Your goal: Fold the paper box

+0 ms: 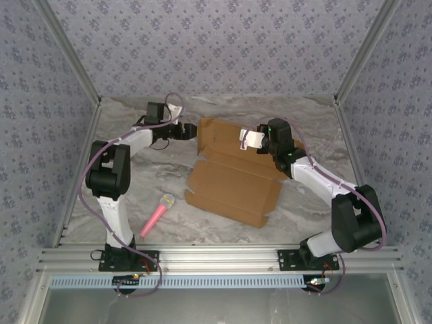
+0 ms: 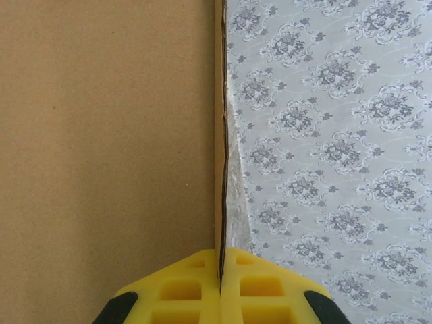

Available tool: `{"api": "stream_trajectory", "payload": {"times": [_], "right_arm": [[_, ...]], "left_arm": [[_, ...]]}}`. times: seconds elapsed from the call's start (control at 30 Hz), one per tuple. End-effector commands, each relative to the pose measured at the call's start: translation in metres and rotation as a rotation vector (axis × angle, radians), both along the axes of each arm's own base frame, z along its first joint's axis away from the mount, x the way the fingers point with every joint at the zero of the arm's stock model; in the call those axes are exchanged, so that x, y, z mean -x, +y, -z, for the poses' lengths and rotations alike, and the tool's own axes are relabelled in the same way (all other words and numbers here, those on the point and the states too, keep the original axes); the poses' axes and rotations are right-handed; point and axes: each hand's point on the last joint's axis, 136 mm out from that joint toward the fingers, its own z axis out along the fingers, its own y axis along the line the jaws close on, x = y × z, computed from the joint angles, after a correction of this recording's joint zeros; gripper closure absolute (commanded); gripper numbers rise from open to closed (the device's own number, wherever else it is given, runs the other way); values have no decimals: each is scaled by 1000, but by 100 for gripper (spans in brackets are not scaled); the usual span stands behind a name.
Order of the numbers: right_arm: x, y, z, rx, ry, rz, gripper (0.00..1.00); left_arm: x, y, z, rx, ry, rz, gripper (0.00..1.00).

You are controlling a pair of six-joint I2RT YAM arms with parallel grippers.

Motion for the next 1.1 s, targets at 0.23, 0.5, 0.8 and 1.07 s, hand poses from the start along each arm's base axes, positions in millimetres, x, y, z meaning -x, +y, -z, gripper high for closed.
{"api": "stream_trajectory", "payload": {"times": [0.23,0.5,0.8,1.07], "right_arm": [[6,3,-40,-14,-144,-22,100],[11,-1,-35,-2,-132,-13,100],[12,-6,-19,27,-81,-6,100],[11,-8,-18,32,-67,-1,100]], "left_arm": [[15,-16,-14,45,-135,99,36],[21,-25,-17,48,-173,138,38],[18,-18,-19,4,-192,111,39],[17,-4,-22,-34,-196,79,39]]}}
